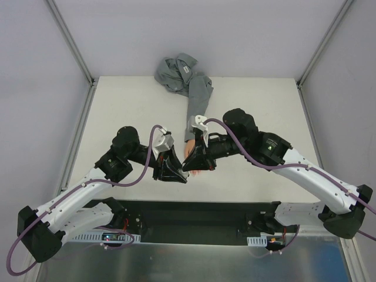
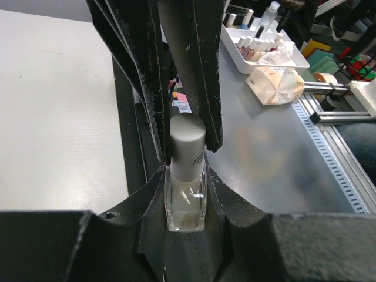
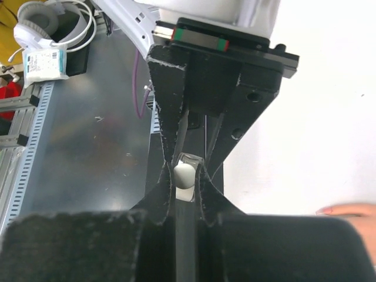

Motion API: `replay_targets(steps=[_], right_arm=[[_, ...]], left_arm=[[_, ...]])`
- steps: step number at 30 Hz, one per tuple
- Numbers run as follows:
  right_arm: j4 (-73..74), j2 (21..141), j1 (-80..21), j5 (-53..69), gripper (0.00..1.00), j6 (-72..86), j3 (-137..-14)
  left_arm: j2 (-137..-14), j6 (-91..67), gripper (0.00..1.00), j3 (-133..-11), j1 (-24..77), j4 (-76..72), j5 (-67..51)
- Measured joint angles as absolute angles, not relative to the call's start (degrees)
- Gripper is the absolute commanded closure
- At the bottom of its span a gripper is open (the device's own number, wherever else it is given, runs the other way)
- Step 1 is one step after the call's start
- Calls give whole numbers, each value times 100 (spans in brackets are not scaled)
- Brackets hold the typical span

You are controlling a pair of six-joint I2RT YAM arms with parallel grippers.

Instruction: Paint the nails

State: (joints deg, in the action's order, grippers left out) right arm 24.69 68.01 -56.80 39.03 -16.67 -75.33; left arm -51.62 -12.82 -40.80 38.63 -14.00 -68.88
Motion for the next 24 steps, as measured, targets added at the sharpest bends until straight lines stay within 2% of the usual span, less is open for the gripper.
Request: replay_targets(steps=[6, 9, 12, 15, 17, 20, 23, 24], right_arm=[[2327, 6816, -5741, 3446, 99, -1594, -7520], [2215, 6827, -6062, 2554, 99, -1483, -7516], [2119, 6947, -6619, 812, 99, -932, -7520], [2005, 7264, -7437, -1922, 99, 438, -7522], [2027, 7564, -7841, -3181, 99, 1059, -7555], [2222, 7999, -8158, -4353, 99, 1629, -7749], [2209, 7964, -8213, -4609, 78, 1678, -7765], [2191, 7900, -8204, -4576, 62, 1651, -7762]], left_arm=[[-4952, -1144, 100, -4080, 3736, -1096, -6272], [-4812, -1076, 100, -4077, 3629, -825, -5922], [-4659, -945, 100, -4056, 3544, -497, -5339], [-4602, -845, 100, -4021, 3446, -148, -4624], [-4611, -801, 100, -3981, 3426, 134, -4324], [-4650, -781, 100, -3944, 3406, 338, -4042], [-4670, -781, 100, -3944, 3409, 213, -4001], [-4674, -784, 100, -3953, 3409, 117, -4032]])
